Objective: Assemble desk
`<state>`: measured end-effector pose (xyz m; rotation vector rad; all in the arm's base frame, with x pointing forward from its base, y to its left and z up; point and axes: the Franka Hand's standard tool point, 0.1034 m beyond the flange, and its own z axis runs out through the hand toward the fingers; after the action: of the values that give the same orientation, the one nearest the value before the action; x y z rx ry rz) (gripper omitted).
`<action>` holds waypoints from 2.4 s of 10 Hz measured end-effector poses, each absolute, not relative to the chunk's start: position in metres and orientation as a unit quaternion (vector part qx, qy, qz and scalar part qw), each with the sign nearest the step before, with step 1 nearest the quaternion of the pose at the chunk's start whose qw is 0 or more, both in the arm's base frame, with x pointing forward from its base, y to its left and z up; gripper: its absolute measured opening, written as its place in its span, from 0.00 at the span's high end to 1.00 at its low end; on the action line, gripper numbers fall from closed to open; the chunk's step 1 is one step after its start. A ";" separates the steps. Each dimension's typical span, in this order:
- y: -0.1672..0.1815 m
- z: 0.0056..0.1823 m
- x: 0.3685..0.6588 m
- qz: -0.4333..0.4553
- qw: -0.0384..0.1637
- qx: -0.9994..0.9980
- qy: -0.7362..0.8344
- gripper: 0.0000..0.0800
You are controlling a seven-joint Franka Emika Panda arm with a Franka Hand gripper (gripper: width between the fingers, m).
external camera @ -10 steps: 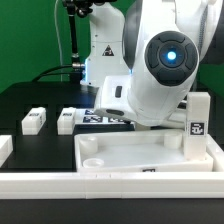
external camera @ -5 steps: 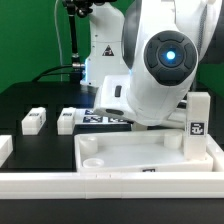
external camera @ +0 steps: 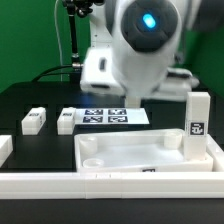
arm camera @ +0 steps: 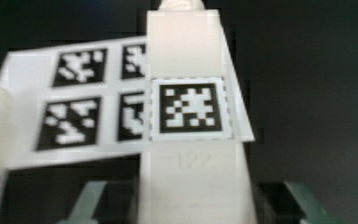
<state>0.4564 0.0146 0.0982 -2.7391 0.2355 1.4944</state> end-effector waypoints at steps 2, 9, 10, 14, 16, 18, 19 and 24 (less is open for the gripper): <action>-0.027 0.128 0.473 0.484 0.042 -0.871 0.068 0.63; -0.040 0.145 0.533 0.273 0.066 -0.957 0.078 0.63; -0.058 0.158 0.545 0.243 0.084 -0.960 0.108 0.63; -0.073 0.170 0.564 0.082 0.069 -0.987 0.123 0.63; -0.074 0.169 0.567 0.024 0.058 -0.990 0.125 0.63; -0.076 0.171 0.583 -0.059 0.038 -0.990 0.125 0.63; -0.078 0.178 0.602 -0.109 0.026 -0.986 0.122 0.63; -0.084 0.175 0.626 -0.297 -0.039 -0.947 0.113 0.63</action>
Offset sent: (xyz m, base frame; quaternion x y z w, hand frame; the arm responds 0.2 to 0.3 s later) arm 0.0000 0.0000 0.0000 0.0000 0.1296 0.0000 0.9916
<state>0.6263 -0.0844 0.1751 -3.0517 0.3630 -0.9566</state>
